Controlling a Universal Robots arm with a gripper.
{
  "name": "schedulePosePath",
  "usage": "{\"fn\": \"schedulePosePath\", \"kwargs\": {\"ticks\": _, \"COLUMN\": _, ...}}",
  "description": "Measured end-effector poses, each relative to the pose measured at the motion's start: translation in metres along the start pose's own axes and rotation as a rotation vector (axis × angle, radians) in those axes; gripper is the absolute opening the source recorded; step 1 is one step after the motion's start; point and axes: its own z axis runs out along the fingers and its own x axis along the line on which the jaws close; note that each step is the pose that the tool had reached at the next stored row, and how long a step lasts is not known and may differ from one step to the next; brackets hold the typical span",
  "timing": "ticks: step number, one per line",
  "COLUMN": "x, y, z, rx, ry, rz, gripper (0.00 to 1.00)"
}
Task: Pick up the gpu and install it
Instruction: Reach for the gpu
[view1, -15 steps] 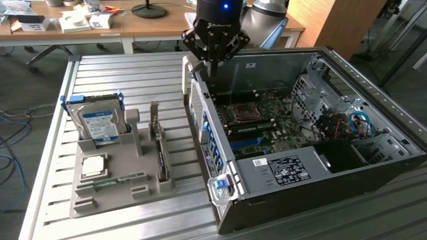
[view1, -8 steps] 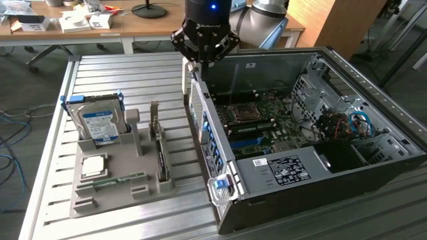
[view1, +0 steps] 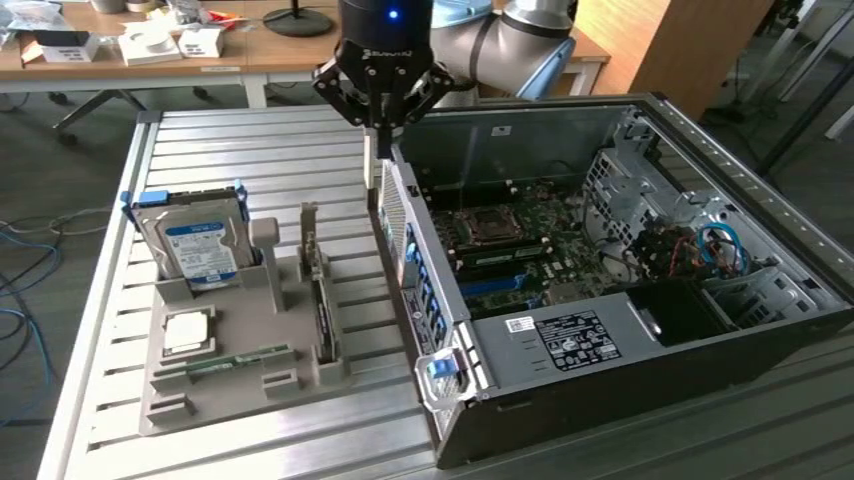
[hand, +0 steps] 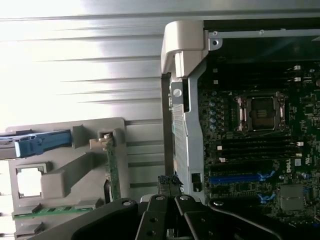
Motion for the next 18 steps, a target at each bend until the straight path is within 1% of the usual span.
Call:
{"fn": "schedulePosePath", "kwargs": {"ticks": 10, "x": 0.027, "y": -0.0015, "z": 0.0010, "rx": 0.0000, "ry": 0.0000, "rz": 0.000, "gripper": 0.11}}
{"fn": "schedulePosePath", "kwargs": {"ticks": 18, "x": 0.042, "y": -0.0025, "z": 0.0018, "rx": -0.0001, "ry": -0.0001, "rz": 0.000, "gripper": 0.11}}
